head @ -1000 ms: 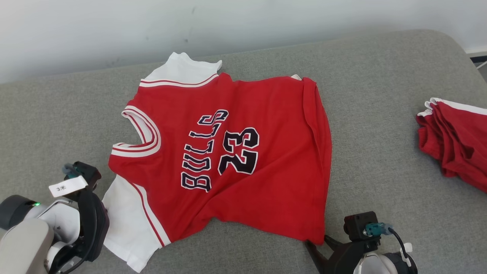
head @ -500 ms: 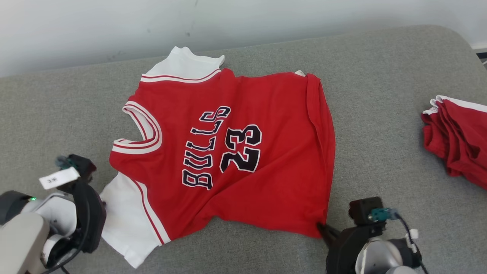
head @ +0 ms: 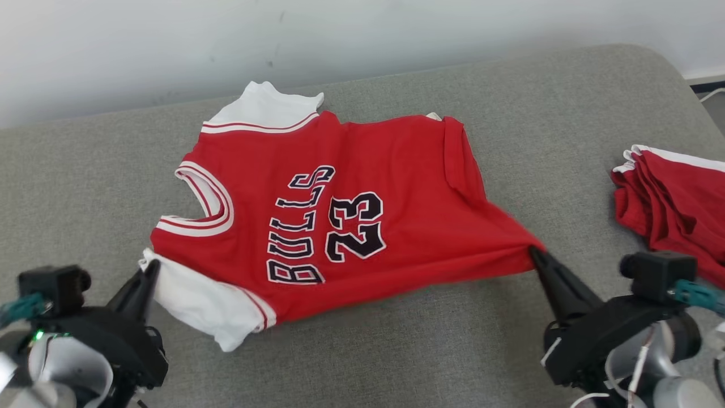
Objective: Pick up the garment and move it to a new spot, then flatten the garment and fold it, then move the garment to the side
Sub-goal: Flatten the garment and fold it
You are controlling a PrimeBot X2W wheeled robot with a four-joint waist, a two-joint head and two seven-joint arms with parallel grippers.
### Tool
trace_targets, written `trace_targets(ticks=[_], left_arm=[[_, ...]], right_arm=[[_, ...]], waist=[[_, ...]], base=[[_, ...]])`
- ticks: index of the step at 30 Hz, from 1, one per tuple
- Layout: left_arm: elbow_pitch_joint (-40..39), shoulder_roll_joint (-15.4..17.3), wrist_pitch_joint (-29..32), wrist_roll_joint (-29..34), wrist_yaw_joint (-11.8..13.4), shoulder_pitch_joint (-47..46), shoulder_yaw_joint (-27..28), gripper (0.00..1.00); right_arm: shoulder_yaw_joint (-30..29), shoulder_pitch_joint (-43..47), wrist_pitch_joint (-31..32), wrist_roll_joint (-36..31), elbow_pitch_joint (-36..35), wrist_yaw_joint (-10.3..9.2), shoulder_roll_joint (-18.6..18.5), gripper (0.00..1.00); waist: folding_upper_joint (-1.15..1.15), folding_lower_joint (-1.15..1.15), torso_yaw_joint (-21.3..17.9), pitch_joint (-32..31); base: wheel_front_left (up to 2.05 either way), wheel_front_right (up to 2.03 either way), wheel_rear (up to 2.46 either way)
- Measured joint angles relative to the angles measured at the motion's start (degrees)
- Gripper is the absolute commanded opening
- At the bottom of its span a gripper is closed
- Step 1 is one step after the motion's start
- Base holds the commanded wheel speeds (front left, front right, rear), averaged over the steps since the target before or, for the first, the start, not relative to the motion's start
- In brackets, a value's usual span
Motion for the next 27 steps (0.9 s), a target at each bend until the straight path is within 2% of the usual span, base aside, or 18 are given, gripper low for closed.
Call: trace_targets(ticks=[4,6,9,12,17,20,24,27], left_arm=[[-5.3,-4.1,-5.5,-0.1,-0.1,5.9,5.3,0.0],[-6.5,-7.7,-7.8,0.1,-0.4,9.3,9.0,0.0],[-5.3,-16.2,-12.0,3.8,-0.6,16.1,18.8,0.0],[-6.8,-19.9,-12.5,4.2,-0.6,19.6,19.7,0.0],[-14.8,-21.8,-11.8,-0.7,-0.6,23.0,16.8,0.0],[-21.6,-22.5,-11.1,-4.7,-0.6,23.6,16.1,0.0],[-31.6,-23.6,-10.3,-10.5,-2.6,24.0,16.0,0.0],[-36.5,-23.5,-8.5,-14.2,-3.1,23.6,15.9,0.0]], right_arm=[[-2.9,1.5,-1.1,0.0,-2.9,-0.31,-0.6,0.0],[-3.8,2.6,-1.1,0.0,-3.1,-0.52,-0.8,0.0],[-4.4,5.0,-1.1,0.2,-3.0,-0.58,-0.3,0.0],[-5.5,6.8,-1.0,0.3,-2.9,-0.67,-0.2,0.0],[-6.4,9.2,-1.1,4.8,-7.5,-1.0,1.2,0.0],[-7.7,9.0,-2.3,7.4,-12.8,0.03,1.4,0.0],[-10.6,6.6,-4.2,9.0,-20.3,0.76,1.3,0.0],[-12.2,4.4,-4.0,9.8,-21.2,0.82,0.2,0.0]], waist=[[0.0,0.0,0.3,-0.2],[0.0,0.0,0.7,-0.3],[0.0,0.0,1.5,-0.4],[0.0,0.0,2.2,-0.5],[-0.01,0.0,2.9,-0.2],[-0.01,0.0,3.0,0.2],[-0.01,0.0,2.7,1.1],[-0.01,-0.01,2.5,2.3]], base=[[0.0,0.0,0.0],[0.0,0.0,0.0],[0.0,0.0,0.0],[0.0,0.0,0.0],[0.0,0.0,0.0],[0.0,0.0,0.0],[0.0,0.0,0.0],[0.0,0.0,0.0]])
